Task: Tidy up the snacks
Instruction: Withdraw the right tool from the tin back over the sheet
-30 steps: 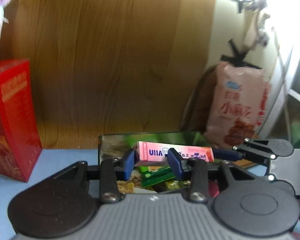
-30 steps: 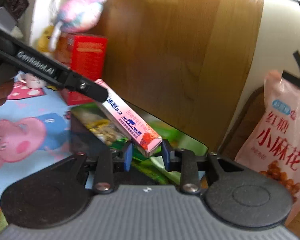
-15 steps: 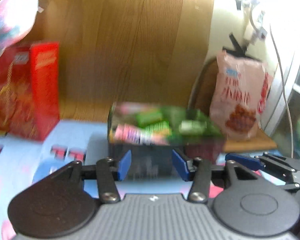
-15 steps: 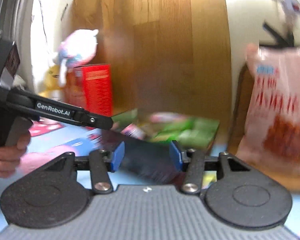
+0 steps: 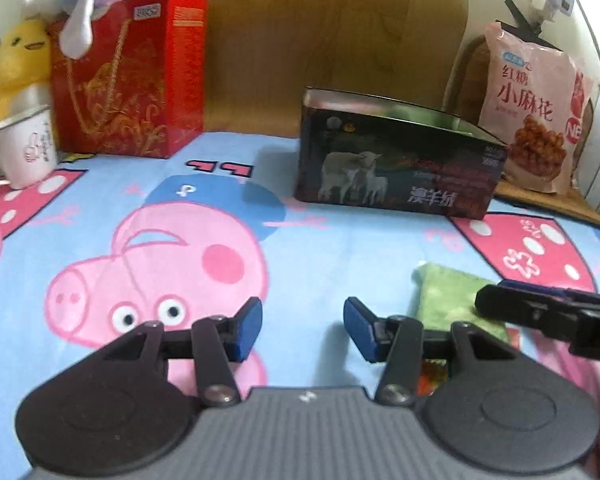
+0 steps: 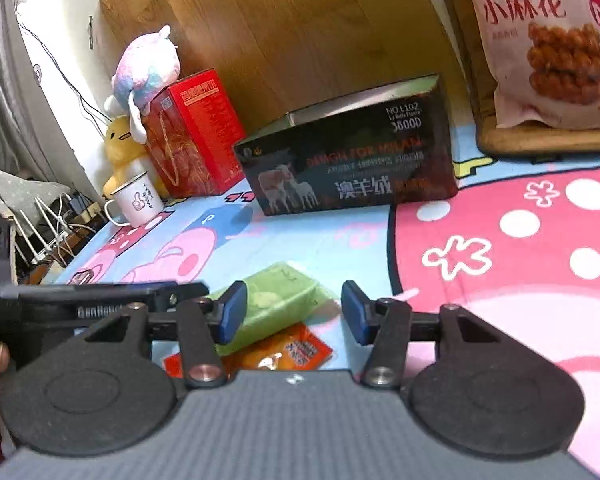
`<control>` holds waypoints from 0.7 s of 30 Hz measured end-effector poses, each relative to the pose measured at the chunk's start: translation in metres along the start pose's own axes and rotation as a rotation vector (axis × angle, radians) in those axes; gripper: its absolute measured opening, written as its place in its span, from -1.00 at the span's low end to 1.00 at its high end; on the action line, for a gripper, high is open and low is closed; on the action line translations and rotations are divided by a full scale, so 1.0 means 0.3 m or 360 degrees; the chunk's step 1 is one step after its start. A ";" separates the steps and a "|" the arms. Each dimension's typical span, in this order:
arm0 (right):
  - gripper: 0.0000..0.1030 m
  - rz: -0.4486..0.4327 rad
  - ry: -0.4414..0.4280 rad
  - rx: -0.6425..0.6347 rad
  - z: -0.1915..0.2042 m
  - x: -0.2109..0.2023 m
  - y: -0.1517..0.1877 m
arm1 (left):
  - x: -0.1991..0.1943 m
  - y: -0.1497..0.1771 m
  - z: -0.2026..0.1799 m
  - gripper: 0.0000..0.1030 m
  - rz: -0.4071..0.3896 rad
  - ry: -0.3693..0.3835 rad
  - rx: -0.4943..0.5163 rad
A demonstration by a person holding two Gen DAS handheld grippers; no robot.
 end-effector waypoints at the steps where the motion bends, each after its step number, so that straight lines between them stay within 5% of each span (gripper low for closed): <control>1: 0.05 0.0004 0.0009 -0.0012 0.005 0.006 0.003 | -0.005 0.002 0.001 -0.11 -0.0004 -0.0016 0.0002; 21: 0.09 -0.0070 0.0096 0.0022 -0.018 -0.028 0.018 | -0.051 0.066 0.023 -0.09 -0.0130 -0.0129 0.0092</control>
Point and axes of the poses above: each gripper's, at about its wrist camera, not at the fingertips, and x roughly the way its jaws point, z to its left, y to its underside, the point moved 4 cm from there along x, roughly the way its jaws point, and after that the axes turned 5 degrees about y, right-handed, at the moved point
